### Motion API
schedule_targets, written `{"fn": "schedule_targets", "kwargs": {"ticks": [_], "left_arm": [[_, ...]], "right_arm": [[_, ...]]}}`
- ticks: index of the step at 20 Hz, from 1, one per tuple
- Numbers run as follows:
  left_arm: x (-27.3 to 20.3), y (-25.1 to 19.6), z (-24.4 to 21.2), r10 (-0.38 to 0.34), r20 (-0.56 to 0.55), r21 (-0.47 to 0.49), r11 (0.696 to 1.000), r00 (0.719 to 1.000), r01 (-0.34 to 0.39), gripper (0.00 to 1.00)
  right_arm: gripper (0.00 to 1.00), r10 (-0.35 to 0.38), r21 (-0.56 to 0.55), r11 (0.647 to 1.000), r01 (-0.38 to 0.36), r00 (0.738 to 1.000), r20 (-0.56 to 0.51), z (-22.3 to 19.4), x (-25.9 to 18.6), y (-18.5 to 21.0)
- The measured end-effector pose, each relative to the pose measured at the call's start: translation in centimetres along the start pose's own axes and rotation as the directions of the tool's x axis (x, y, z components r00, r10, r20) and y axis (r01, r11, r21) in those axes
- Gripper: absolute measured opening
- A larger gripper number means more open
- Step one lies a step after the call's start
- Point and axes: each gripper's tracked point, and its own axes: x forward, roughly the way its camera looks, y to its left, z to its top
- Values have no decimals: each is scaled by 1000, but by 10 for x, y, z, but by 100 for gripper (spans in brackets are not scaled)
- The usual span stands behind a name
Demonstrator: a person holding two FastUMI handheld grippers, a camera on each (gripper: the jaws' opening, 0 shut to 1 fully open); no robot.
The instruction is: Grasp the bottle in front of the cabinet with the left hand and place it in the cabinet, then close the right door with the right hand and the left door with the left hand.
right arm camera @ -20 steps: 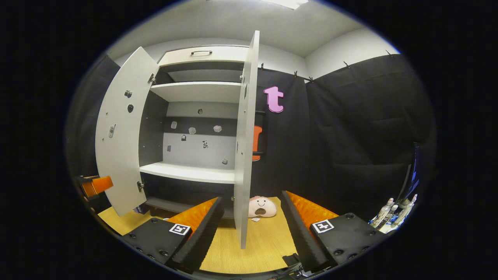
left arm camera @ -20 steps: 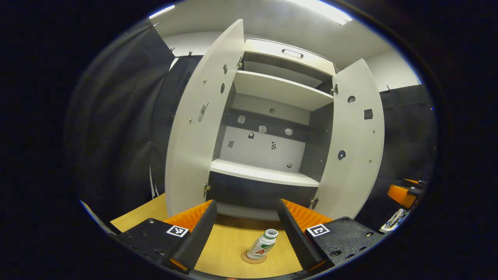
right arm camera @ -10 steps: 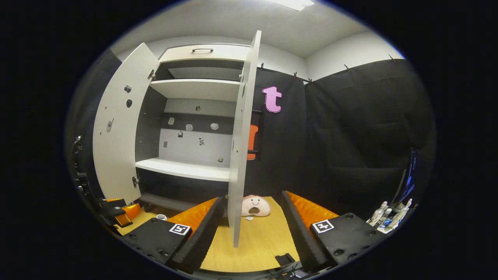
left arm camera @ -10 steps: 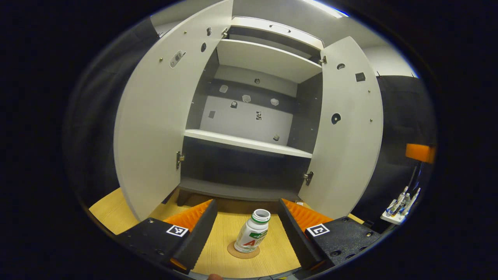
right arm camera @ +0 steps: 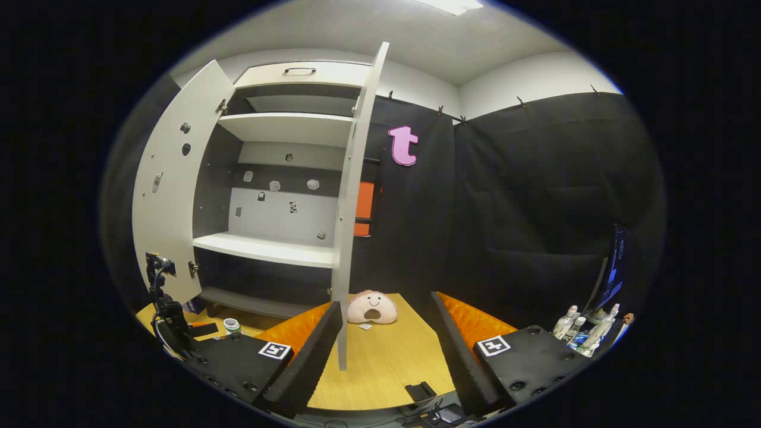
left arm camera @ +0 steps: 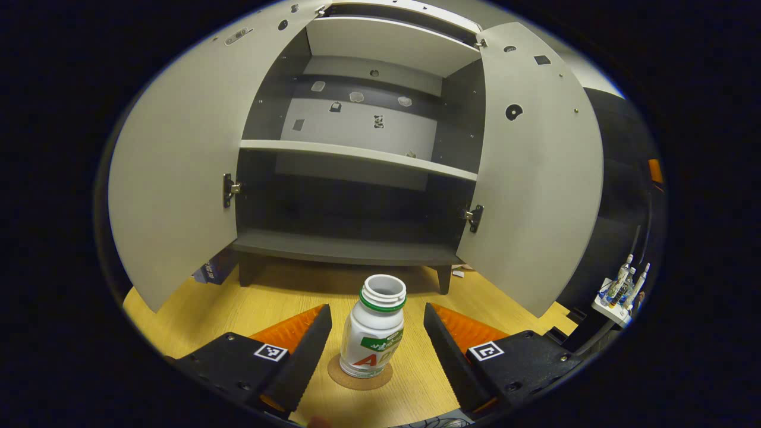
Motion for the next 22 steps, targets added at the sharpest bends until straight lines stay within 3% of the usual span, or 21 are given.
{"fn": "schedule_targets", "kwargs": {"ticks": [8,9,10,12,16,22], "left_arm": [[34,6,-53,34,-130,-9,999,991,-35,93],[35,8,-51,39,-127,-8,999,991,-41,92],[37,7,-51,34,-131,-14,999,991,-37,81],[35,6,-49,22,-145,-30,999,989,-27,77],[29,10,-22,38,-140,-42,998,989,-44,74],[14,27,67,79,-80,-55,995,994,-83,74]], "right_arm": [[98,-69,-12,998,69,997,-30,-6,0,-26],[98,-71,-15,997,71,997,-31,-6,1,-28],[98,-75,-14,997,74,997,-29,-6,0,-29],[98,-79,-4,997,79,997,-26,-5,2,-33],[98,-76,20,997,76,997,-32,-8,10,-35],[93,-26,56,998,28,999,-38,-11,28,-24]]}}
